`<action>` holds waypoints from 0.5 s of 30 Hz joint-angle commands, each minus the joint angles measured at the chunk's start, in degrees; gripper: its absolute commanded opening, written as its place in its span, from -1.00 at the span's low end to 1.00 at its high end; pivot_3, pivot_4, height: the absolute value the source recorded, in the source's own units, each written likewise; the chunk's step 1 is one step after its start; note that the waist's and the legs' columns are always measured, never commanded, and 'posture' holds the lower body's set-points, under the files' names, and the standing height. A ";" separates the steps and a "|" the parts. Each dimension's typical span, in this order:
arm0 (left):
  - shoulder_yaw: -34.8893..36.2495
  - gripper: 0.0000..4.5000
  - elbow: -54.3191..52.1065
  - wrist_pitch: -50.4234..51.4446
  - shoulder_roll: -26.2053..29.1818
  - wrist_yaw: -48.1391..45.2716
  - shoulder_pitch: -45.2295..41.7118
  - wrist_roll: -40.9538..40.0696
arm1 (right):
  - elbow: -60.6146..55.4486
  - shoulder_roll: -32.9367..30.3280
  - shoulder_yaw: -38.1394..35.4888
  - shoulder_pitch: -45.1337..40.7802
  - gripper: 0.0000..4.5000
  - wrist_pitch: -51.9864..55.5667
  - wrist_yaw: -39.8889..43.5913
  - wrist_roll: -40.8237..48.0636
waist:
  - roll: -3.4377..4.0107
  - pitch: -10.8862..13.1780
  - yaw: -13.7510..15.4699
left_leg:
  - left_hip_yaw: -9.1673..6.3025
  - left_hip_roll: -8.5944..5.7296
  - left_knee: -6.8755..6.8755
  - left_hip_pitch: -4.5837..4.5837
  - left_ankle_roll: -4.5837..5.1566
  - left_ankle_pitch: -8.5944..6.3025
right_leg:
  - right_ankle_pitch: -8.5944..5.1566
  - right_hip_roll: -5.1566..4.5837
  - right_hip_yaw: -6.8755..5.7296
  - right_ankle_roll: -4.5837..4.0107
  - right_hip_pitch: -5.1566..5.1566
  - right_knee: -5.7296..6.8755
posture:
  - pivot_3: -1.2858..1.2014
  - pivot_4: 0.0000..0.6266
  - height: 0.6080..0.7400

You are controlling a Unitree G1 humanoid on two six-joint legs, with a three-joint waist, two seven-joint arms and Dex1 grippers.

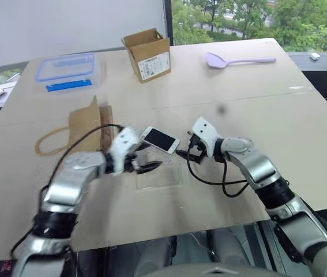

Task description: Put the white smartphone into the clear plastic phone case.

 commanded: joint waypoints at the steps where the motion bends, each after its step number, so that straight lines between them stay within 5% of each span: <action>1: 6.57 0.84 -1.86 -2.06 1.94 -2.13 2.19 -5.00 | 2.35 2.34 -0.04 -2.87 1.00 -3.08 1.61 0.17 | 0.00 0.00 0.46 | 0.00 0.00 -0.01 -0.01 0.00 0.00 | 0.00 0.03 -0.01 -0.01 0.00 0.00 | 0.03 -0.52 1.00; 15: 21.67 0.84 -13.17 -2.16 5.84 -9.61 18.67 -21.17 | 18.59 9.84 1.97 -8.91 1.00 -3.41 1.17 -4.63 | -0.01 -0.01 0.42 | 0.12 0.11 -0.08 0.08 -0.01 -0.01 | 0.04 0.17 0.07 -0.11 -0.06 -0.03 | 0.03 -0.52 1.00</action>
